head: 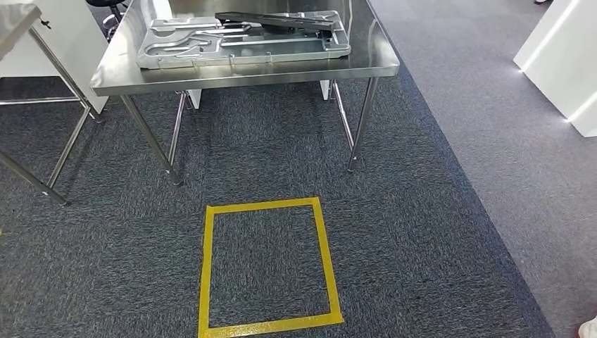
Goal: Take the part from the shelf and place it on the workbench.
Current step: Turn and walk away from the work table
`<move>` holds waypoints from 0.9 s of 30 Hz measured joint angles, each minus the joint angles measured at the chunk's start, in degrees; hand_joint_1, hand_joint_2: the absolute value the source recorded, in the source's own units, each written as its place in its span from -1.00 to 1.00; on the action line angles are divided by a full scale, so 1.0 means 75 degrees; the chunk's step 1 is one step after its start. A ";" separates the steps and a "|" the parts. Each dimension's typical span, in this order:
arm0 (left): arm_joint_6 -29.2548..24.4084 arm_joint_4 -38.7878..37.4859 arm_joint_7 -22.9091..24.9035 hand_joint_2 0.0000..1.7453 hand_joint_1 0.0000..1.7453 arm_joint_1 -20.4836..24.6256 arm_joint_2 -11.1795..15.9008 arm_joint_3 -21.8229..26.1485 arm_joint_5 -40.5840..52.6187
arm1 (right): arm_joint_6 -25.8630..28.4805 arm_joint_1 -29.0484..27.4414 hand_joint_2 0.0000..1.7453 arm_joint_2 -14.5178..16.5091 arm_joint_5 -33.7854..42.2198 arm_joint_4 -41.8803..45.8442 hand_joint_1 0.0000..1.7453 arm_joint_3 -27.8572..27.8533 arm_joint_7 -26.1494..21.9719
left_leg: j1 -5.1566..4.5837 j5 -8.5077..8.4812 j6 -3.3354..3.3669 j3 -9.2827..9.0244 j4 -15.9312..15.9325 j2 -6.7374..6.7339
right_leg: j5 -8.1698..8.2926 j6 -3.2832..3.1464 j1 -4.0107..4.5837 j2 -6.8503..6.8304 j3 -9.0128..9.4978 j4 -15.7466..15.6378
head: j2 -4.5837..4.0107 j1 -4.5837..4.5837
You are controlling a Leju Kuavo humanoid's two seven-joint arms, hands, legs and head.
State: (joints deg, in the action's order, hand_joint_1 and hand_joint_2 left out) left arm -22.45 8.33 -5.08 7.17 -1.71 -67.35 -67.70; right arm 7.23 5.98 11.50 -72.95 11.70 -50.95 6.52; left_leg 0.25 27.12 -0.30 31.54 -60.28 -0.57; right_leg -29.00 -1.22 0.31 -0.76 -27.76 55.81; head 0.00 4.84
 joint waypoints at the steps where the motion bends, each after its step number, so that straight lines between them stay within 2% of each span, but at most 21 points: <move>1: 0.0005 0.0000 -0.0001 1.00 -1.00 0.0011 0.0003 -0.0016 0.0018 | 0.0001 -0.0006 -1.00 0.0004 0.0002 -0.0004 -1.00 0.0000 -0.0003 | -0.0014 -0.0020 0.0042 -0.0138 0.0273 0.0000 | -0.0003 0.0031 0.0012 0.0002 -0.0024 0.0025 | 0.0000 0.0000; 4: 0.0015 0.0000 0.0001 1.00 -1.00 0.0036 0.0003 -0.0077 0.0053 | -0.0005 -0.0011 -1.00 0.0007 0.0047 -0.0010 -1.00 -0.0002 -0.0050 | 0.0000 -0.0009 0.0153 -0.0145 0.0464 0.0004 | 0.0003 0.0150 0.0030 0.0004 -0.0073 0.0053 | 0.0000 -0.0001; 6: 0.0015 0.0000 0.0007 1.00 -1.00 0.0055 -0.0001 -0.0120 0.0065 | -0.0007 -0.0014 -1.00 0.0002 0.0104 -0.0010 -1.00 -0.0006 -0.0111 | 0.0046 -0.0067 0.0238 -0.0134 0.0534 0.0002 | -0.0216 0.0238 0.0018 0.0035 -0.0219 0.0354 | 0.0000 -0.0001; 7: 0.0015 0.0000 0.0010 1.00 -1.00 0.0065 -0.0002 -0.0137 0.0077 | -0.0007 -0.0018 -1.00 0.0000 0.0122 -0.0010 -1.00 -0.0007 -0.0133 | 0.0054 -0.0089 0.0269 -0.0123 0.0554 -0.0003 | -0.0450 0.0279 -0.0007 0.0054 -0.0412 0.0751 | 0.0000 -0.0001; 9: 0.0017 0.0000 0.0015 1.00 -1.00 0.0077 -0.0002 -0.0159 0.0103 | -0.0007 -0.0029 -1.00 0.0000 0.0137 -0.0010 -1.00 -0.0009 -0.0156 | 0.0049 -0.0106 0.0291 -0.0082 0.0553 -0.0005 | -0.0936 0.0350 -0.0058 0.0070 -0.0955 0.1830 | 0.0000 -0.0001; 10: 0.0017 0.0000 0.0019 1.00 -1.00 0.0077 -0.0002 -0.0165 0.0114 | -0.0008 -0.0035 -1.00 -0.0001 0.0137 -0.0010 -1.00 -0.0010 -0.0158 | 0.0048 -0.0108 0.0291 -0.0072 0.0548 -0.0005 | -0.1031 0.0377 -0.0083 0.0071 -0.1161 0.2224 | 0.0000 -0.0001; 11: 0.0018 0.0000 0.0025 1.00 -1.00 0.0076 -0.0002 -0.0169 0.0118 | -0.0009 -0.0043 -1.00 -0.0002 0.0138 -0.0010 -1.00 -0.0012 -0.0158 | 0.0049 -0.0109 0.0288 -0.0070 0.0540 -0.0002 | -0.0962 0.0397 -0.0108 0.0070 -0.1238 0.2338 | 0.0000 -0.0001; 12: 0.0020 0.0000 0.0036 1.00 -1.00 0.0078 -0.0004 -0.0175 0.0121 | -0.0012 -0.0049 -1.00 -0.0004 0.0138 -0.0010 -1.00 -0.0013 -0.0160 | 0.0051 -0.0106 0.0281 -0.0074 0.0527 0.0003 | -0.0738 0.0407 -0.0132 0.0070 -0.1164 0.2130 | 0.0000 -0.0001; 14: 0.0036 0.0000 0.0082 1.00 -1.00 0.0088 -0.0007 -0.0190 0.0123 | -0.0023 -0.0055 -1.00 -0.0008 0.0140 -0.0011 -1.00 -0.0015 -0.0183 | 0.0048 -0.0088 0.0244 -0.0081 0.0494 0.0016 | -0.0128 0.0391 -0.0159 0.0070 -0.0720 0.1079 | 0.0000 -0.0001; 15: 0.0049 0.0000 0.0110 1.00 -1.00 0.0095 -0.0008 -0.0200 0.0124 | -0.0028 -0.0052 -0.50 -0.0009 0.0143 -0.0012 -1.00 -0.0015 -0.0201 | 0.0033 -0.0075 0.0206 -0.0071 0.0469 0.0020 | 0.0074 0.0363 -0.0156 0.0074 -0.0525 0.0595 | 0.0000 -0.0001; 16: 0.0070 0.0000 0.0136 1.00 -1.00 0.0100 -0.0008 -0.0210 0.0125 | -0.0031 -0.0049 0.00 -0.0008 0.0148 -0.0012 -1.00 -0.0015 -0.0227 | 0.0018 -0.0071 0.0164 -0.0055 0.0452 0.0020 | 0.0173 0.0332 -0.0145 0.0078 -0.0414 0.0292 | 0.0000 -0.0001; 18: 0.0112 0.0000 0.0179 1.00 -1.00 0.0106 -0.0008 -0.0243 0.0156 | -0.0032 -0.0047 1.00 -0.0007 0.0157 -0.0013 -1.00 -0.0017 -0.0289 | -0.0001 -0.0081 0.0070 -0.0027 0.0443 0.0017 | 0.0184 0.0258 -0.0112 0.0088 -0.0403 0.0164 | 0.0000 -0.0001; 20: 0.0155 0.0000 0.0216 1.00 -1.00 0.0093 -0.0007 -0.0264 0.0236 | -0.0040 -0.0057 1.00 -0.0007 0.0194 -0.0012 -1.00 -0.0004 -0.0349 | 0.0022 -0.0020 -0.0016 0.0008 0.0382 0.0017 | 0.0225 0.0152 -0.0125 0.0078 -0.0408 0.0125 | 0.0000 -0.0001; 21: 0.0181 0.0000 0.0231 1.00 -1.00 0.0074 -0.0007 -0.0238 0.0303 | -0.0048 -0.0062 1.00 -0.0010 0.0248 -0.0009 -1.00 0.0027 -0.0373 | 0.0035 0.0114 -0.0052 0.0082 0.0202 0.0019 | 0.0250 0.0096 -0.0135 0.0071 -0.0406 0.0098 | 0.0000 0.0000; 23: 0.0256 0.0000 0.0249 1.00 -1.00 -0.0002 -0.0004 -0.0088 0.0506 | -0.0078 -0.0070 1.00 -0.0027 0.0457 0.0009 -1.00 0.0150 -0.0408 | 0.0054 0.0606 -0.0103 0.0438 -0.0635 0.0024 | 0.0277 0.0024 -0.0137 0.0062 -0.0415 0.0070 | 0.0000 0.0000; 24: 0.0299 0.0000 0.0249 1.00 -1.00 -0.0049 -0.0004 0.0018 0.0627 | -0.0100 -0.0077 1.00 -0.0042 0.0597 0.0026 -1.00 0.0226 -0.0421 | 0.0056 0.0862 -0.0122 0.0675 -0.1191 0.0025 | 0.0280 0.0009 -0.0127 0.0059 -0.0424 0.0075 | 0.0000 0.0000; 25: 0.0346 0.0000 0.0250 1.00 -1.00 -0.0087 -0.0001 0.0131 0.0759 | -0.0121 -0.0085 1.00 -0.0060 0.0746 0.0053 -1.00 0.0304 -0.0428 | 0.0058 0.1020 -0.0137 0.0859 -0.1632 0.0025 | 0.0281 0.0005 -0.0117 0.0052 -0.0429 0.0082 | 0.0000 -0.0001; 26: 0.0392 0.0000 0.0252 1.00 -1.00 -0.0123 0.0002 0.0247 0.0899 | -0.0141 -0.0093 1.00 -0.0081 0.0900 0.0088 -1.00 0.0382 -0.0431 | 0.0058 0.1033 -0.0144 0.0925 -0.1823 0.0024 | 0.0280 0.0005 -0.0110 0.0046 -0.0432 0.0091 | 0.0000 -0.0001; 27: 0.0436 0.0000 0.0255 1.00 -1.00 -0.0158 0.0007 0.0363 0.1033 | -0.0155 -0.0097 1.00 -0.0102 0.1049 0.0131 -1.00 0.0462 -0.0434 | 0.0059 0.0898 -0.0140 0.0838 -0.1698 0.0024 | 0.0276 0.0008 -0.0106 0.0042 -0.0431 0.0105 | 0.0000 -0.0001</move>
State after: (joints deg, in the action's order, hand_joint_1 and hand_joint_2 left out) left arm -19.17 8.33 -3.16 5.99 -1.66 -64.63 -59.96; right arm 6.07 5.24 10.73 -65.08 12.69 -47.49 3.26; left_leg 0.69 33.85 -1.35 37.83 -73.01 -0.40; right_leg -26.93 -1.16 -0.48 -0.45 -30.99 56.61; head 0.00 4.83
